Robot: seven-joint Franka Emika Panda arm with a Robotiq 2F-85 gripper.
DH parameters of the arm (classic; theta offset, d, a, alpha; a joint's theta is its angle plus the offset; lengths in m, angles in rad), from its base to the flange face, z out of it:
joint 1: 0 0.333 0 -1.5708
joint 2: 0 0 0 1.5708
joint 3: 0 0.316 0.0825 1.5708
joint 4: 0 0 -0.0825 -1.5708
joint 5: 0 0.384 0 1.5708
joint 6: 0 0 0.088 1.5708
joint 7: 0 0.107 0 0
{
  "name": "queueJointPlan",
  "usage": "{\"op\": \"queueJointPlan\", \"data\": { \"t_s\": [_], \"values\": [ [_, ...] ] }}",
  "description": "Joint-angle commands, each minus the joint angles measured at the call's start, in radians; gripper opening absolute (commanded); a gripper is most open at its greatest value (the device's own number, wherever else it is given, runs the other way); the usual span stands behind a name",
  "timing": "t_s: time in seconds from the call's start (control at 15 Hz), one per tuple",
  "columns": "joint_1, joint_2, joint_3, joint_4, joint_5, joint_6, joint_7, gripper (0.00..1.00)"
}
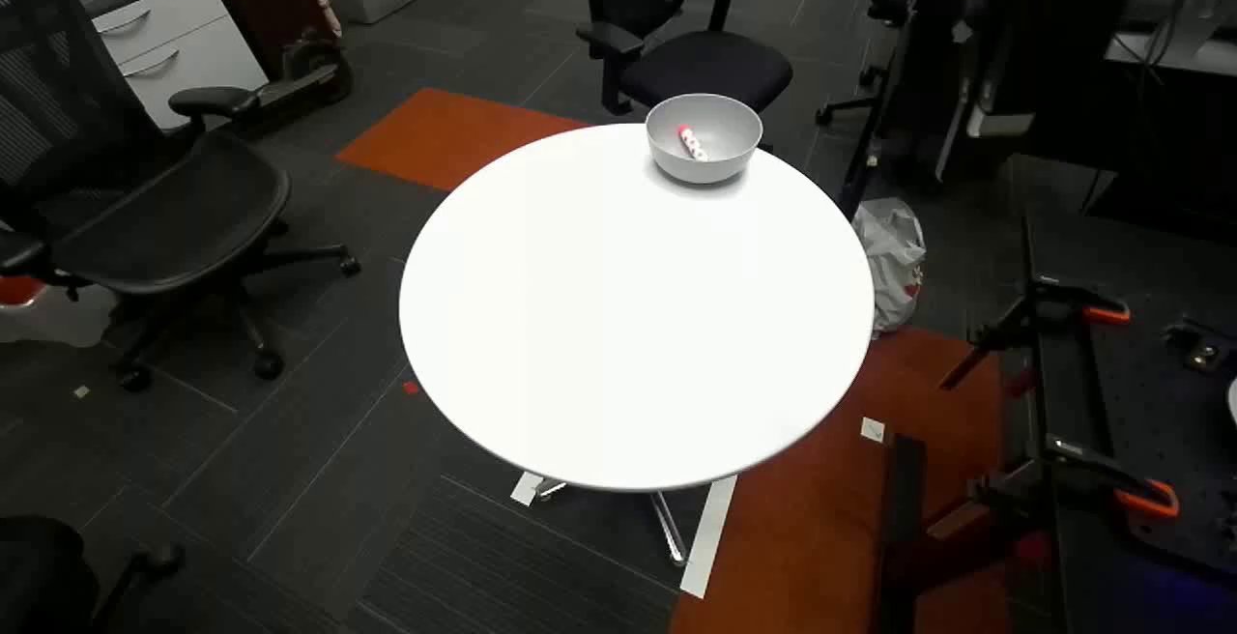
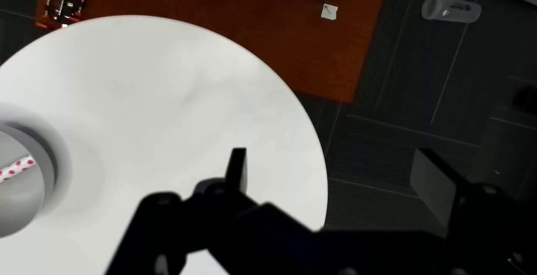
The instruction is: Remove the marker from the bowl and put it on the table
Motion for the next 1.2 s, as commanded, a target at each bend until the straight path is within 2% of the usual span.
{"op": "queueJointPlan", "data": {
  "t_s": [0.0, 0.4, 0.53, 0.73, 1.13],
  "values": [
    [-0.007, 0.0, 0.007, 0.002, 0.001, -0.002, -0.001, 1.0],
    [-0.007, 0.0, 0.007, 0.002, 0.001, -0.002, -0.001, 1.0],
    [-0.018, 0.005, 0.004, 0.004, 0.0, 0.031, 0.035, 1.0],
    [-0.058, 0.025, -0.017, 0.023, -0.006, 0.146, 0.108, 1.0],
    [-0.177, 0.186, -0.124, 0.098, -0.016, 0.44, 0.161, 1.0]
  ]
}}
